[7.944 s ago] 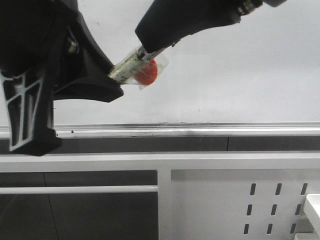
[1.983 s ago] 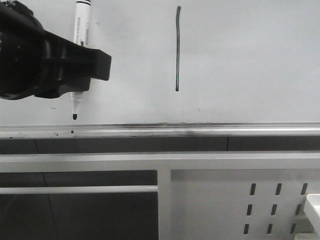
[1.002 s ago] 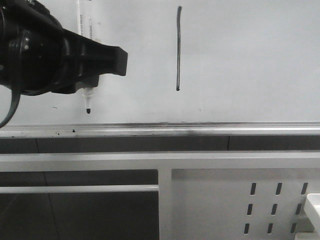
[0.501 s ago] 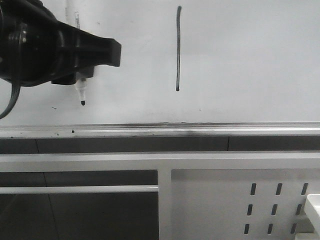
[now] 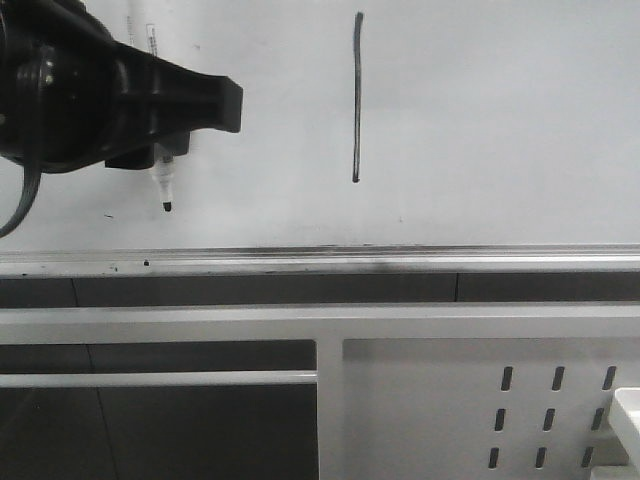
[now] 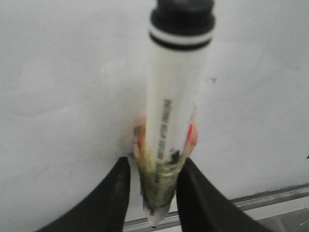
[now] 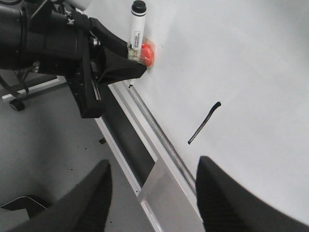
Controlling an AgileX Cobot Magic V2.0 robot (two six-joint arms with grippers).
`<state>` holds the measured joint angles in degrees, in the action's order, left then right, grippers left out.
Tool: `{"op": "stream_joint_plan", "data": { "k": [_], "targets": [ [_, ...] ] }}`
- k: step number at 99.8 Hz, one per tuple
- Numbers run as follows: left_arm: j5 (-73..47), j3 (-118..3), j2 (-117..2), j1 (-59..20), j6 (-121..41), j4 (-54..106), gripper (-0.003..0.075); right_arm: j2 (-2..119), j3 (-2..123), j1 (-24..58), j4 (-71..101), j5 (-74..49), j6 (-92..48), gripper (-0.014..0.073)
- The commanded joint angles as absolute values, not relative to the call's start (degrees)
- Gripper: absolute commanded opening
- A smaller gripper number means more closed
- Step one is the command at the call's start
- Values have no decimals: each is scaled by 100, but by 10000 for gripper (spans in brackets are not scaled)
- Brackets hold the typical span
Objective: Write number 1 on whiteboard
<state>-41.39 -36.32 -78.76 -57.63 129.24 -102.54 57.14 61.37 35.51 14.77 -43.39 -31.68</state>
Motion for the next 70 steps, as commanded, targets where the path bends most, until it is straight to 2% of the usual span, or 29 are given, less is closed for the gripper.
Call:
{"op": "stream_joint_plan", "data": {
  "k": [1, 10, 32, 70],
  "targets": [
    [-4505, -3832, -7748, -5741, 12983, -10522, 215, 5614, 6343, 3511, 1541, -4019, -3189, 345],
    [-4505, -3832, -7748, -5751, 12983, -10522, 227, 5614, 6343, 3511, 1541, -4019, -3189, 345],
    [-4489, -3832, -7748, -5751, 12983, -10522, 377, 5614, 6343, 3511, 1541, -4019, -3189, 345],
    [-4368, -3832, -7449, -5804, 12837, -10522, 380, 5614, 6343, 3511, 1541, -4019, -3189, 345]
  ]
}}
